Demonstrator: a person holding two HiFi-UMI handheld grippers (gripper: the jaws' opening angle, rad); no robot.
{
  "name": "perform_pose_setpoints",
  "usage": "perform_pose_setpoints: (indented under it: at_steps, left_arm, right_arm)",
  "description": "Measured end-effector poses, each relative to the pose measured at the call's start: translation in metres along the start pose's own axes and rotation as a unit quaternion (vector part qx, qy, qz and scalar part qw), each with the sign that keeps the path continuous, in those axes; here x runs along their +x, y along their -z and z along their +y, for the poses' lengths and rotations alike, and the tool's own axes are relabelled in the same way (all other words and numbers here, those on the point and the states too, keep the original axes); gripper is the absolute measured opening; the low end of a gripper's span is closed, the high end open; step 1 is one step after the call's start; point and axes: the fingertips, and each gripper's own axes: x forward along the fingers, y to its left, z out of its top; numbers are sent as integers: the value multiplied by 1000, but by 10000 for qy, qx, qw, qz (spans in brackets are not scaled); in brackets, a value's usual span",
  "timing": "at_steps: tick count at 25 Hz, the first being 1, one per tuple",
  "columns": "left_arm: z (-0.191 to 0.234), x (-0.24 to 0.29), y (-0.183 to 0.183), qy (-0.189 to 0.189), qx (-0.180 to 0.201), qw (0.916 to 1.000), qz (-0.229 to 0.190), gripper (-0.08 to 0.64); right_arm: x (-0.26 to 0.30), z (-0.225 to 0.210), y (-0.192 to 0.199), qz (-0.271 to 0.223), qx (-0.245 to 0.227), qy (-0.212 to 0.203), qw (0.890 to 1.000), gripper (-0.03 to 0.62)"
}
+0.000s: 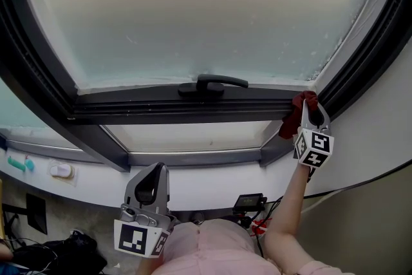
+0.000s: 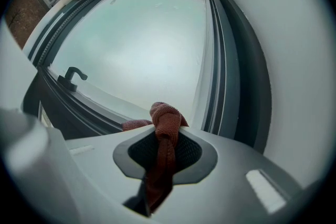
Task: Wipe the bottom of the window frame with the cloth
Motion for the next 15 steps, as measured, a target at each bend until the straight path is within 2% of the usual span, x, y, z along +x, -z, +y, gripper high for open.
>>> perform_pose_setpoints:
  at_steps: [9, 15]
  left_arm:
    - [9, 0, 0, -29, -31, 10000, 16, -2]
    - [16, -2, -4, -73, -22, 10000, -29, -2]
  right_arm:
    - [2, -18, 5, 99, -113, 261, 9995, 66]
    - [2, -33, 9, 339, -425, 595, 9967, 66]
